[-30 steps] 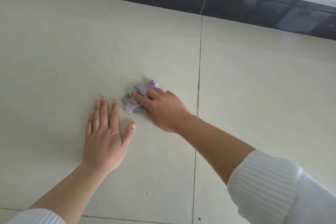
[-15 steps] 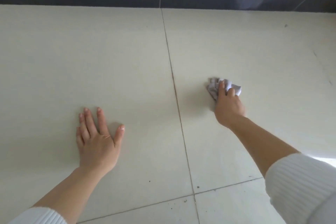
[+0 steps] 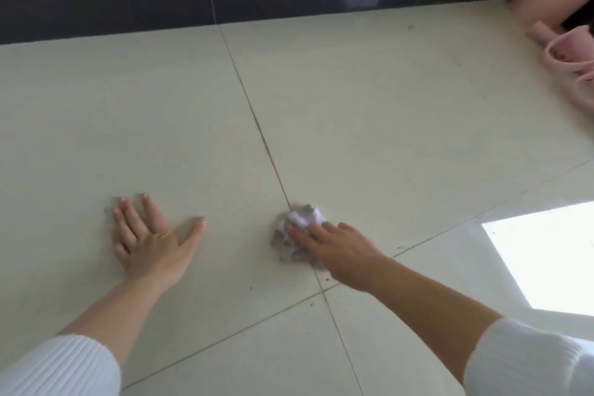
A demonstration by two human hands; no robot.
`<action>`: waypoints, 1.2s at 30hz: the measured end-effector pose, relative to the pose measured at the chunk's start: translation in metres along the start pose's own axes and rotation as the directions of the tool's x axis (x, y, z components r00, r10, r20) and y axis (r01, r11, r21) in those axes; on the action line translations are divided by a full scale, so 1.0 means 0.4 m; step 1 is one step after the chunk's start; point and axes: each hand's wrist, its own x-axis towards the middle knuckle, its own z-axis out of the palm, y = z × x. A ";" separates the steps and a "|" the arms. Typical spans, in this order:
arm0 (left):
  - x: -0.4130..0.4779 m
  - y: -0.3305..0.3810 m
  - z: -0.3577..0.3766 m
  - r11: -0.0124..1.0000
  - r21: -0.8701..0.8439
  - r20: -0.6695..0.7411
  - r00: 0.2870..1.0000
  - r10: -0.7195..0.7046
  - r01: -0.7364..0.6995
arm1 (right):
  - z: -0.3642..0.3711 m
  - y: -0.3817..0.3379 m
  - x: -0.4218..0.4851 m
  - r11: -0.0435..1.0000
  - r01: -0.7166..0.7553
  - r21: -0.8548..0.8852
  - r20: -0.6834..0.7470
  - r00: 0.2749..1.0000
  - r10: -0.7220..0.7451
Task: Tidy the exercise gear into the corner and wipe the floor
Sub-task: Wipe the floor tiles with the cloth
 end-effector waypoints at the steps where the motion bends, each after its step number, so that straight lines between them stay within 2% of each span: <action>1: 0.003 -0.002 0.001 1.000 0.019 0.018 1.000 -0.002 0.001 | -0.010 0.062 0.016 0.988 -0.152 0.016 -0.009 0.988 0.152; 3: 0.008 -0.007 0.001 0.999 0.037 0.044 0.999 0.007 -0.009 | -0.024 0.187 0.036 0.892 -0.446 0.079 0.028 0.895 0.445; 5: 0.007 -0.017 0.000 0.998 0.041 0.055 0.998 0.042 -0.044 | -0.021 0.280 0.038 0.772 -0.627 0.109 0.091 0.779 0.620; 7: -0.017 -0.026 0.006 0.996 0.030 0.030 0.996 0.082 -0.083 | -0.012 0.313 0.039 0.681 -0.712 0.170 0.128 0.701 0.701; 10: -0.090 -0.025 0.027 0.995 -0.010 -0.060 0.993 0.099 -0.100 | 0.010 0.250 0.040 0.653 -0.704 0.279 0.029 0.686 0.727; 13: -0.180 -0.026 0.046 0.995 -0.008 -0.056 0.993 0.102 -0.102 | 0.038 0.108 0.014 0.748 -0.573 0.336 -0.078 0.774 0.628; 16: -0.281 -0.056 0.067 0.992 0.043 -0.022 0.993 0.119 -0.118 | 0.075 -0.042 -0.039 0.909 -0.280 0.308 -0.243 0.901 0.360; 17: -0.309 -0.068 0.075 0.989 0.065 -0.005 0.991 0.131 -0.130 | 0.088 -0.086 -0.064 0.940 -0.164 0.301 -0.292 0.922 0.254; 20: -0.373 -0.084 0.084 0.982 0.103 0.029 0.988 0.154 -0.156 | 0.126 -0.161 -0.131 0.963 0.182 0.200 -0.377 0.921 -0.096; 22: -0.408 -0.080 0.086 0.983 0.118 0.036 0.990 0.137 -0.141 | 0.132 -0.144 -0.150 0.954 0.270 0.128 -0.334 0.918 -0.215; 24: -0.430 -0.073 0.087 0.985 0.118 0.051 0.991 0.124 -0.129 | 0.125 -0.086 -0.146 0.986 0.154 0.067 -0.283 0.950 -0.130; 26: -0.438 -0.072 0.080 0.985 0.113 0.090 0.989 0.117 -0.127 | 0.117 0.001 -0.139 0.991 -0.084 0.099 -0.234 0.966 0.106; 28: -0.443 -0.080 0.070 0.983 0.128 0.144 0.983 0.115 -0.134 | 0.109 0.093 -0.164 0.907 -0.371 0.198 -0.118 0.910 0.398; 30: -0.451 -0.094 0.066 0.979 0.142 0.175 0.977 0.124 -0.149 | 0.112 0.167 -0.214 0.773 -0.582 0.252 -0.025 0.795 0.606; 33: -0.477 -0.120 0.060 0.984 0.126 0.148 0.983 0.110 -0.129 | 0.114 0.164 -0.256 0.649 -0.716 0.259 0.099 0.688 0.719; 35: -0.491 -0.132 0.058 0.989 0.113 0.126 0.989 0.079 -0.093 | 0.117 0.091 -0.252 0.657 -0.706 0.264 0.100 0.697 0.710; 36: -0.496 -0.136 0.058 0.992 0.105 0.125 0.990 0.060 -0.074 | 0.120 0.042 -0.250 0.709 -0.660 0.249 0.067 0.742 0.667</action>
